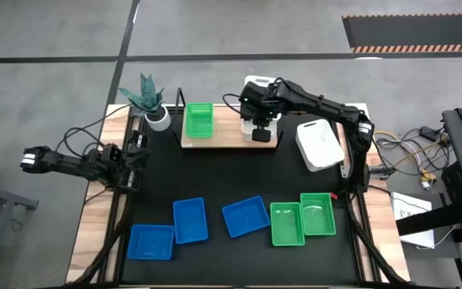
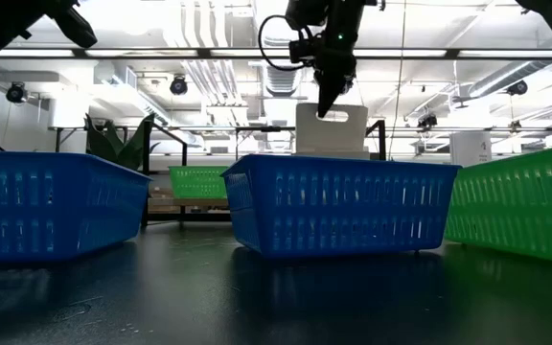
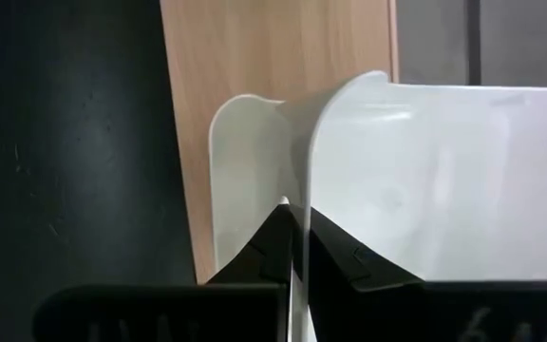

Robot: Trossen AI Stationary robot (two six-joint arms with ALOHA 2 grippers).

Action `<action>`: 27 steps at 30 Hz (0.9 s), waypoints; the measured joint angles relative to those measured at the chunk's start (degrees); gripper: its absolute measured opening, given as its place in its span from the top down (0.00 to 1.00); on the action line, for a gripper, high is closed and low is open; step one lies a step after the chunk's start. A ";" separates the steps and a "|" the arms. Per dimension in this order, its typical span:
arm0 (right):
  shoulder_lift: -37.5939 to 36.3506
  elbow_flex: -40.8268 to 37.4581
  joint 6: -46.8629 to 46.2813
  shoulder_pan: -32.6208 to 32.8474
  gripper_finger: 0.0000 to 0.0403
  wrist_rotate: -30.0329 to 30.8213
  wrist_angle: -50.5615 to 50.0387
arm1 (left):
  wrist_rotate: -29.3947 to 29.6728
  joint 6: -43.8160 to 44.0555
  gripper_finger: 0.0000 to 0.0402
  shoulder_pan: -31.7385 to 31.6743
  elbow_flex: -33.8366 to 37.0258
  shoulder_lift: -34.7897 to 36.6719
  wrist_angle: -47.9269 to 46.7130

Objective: Stack baskets on shelf by color
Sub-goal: Stack the left white bin on top of the white bin on the shelf

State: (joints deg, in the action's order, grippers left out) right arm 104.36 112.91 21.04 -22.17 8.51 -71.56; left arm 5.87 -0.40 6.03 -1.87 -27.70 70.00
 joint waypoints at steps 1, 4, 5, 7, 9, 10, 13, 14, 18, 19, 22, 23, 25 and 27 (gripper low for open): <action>0.00 -0.45 0.00 0.01 0.98 0.00 0.07 | 0.00 0.00 1.00 -0.01 0.00 0.00 0.02; 0.00 -1.87 0.00 0.01 0.98 0.02 0.33 | 0.00 0.00 1.00 -0.01 0.00 0.00 0.00; 0.00 -2.37 0.01 0.01 0.98 0.02 0.47 | 0.00 0.00 1.00 -0.01 0.00 0.00 0.01; 0.00 -3.40 0.27 0.01 0.98 0.04 0.89 | 0.00 0.00 1.00 -0.01 0.00 0.00 0.00; 0.00 -4.40 0.65 0.01 0.98 0.04 1.82 | 0.00 0.00 1.00 -0.01 0.00 0.00 0.00; 0.00 -4.75 0.76 0.01 0.98 0.02 2.11 | 0.00 0.00 1.00 -0.01 0.00 0.00 0.00; 0.00 -5.75 1.12 0.01 0.98 0.02 3.07 | 0.00 -0.01 1.00 -0.01 0.00 0.00 0.01; 0.00 -6.03 1.34 0.01 0.98 0.02 3.19 | 0.00 0.00 1.00 0.01 0.00 0.00 0.00; 0.00 -6.94 1.51 0.01 0.98 0.00 3.46 | 0.00 -0.01 1.00 0.01 0.00 0.00 0.02; 0.00 -7.06 1.50 0.01 0.98 0.00 3.40 | 0.00 -0.02 1.00 -0.01 0.00 0.00 0.02; 0.00 -7.06 1.27 0.02 0.98 -0.16 3.32 | 0.00 -0.04 1.00 -0.01 0.00 0.00 0.00; 0.00 -6.94 1.11 0.04 0.98 -0.55 3.27 | 0.00 -0.04 1.00 0.00 0.00 0.00 0.00; 0.00 -6.76 1.09 0.07 0.98 -1.51 3.24 | 0.00 -0.04 1.00 0.00 0.00 0.00 0.00; 0.00 -6.70 1.07 0.14 0.98 -1.49 3.23 | 0.00 -0.04 1.00 0.00 0.00 -0.01 0.00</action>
State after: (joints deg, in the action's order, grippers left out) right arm 104.36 106.21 22.11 -22.02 7.03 -68.34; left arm 5.87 -0.45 6.03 -1.87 -27.71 70.00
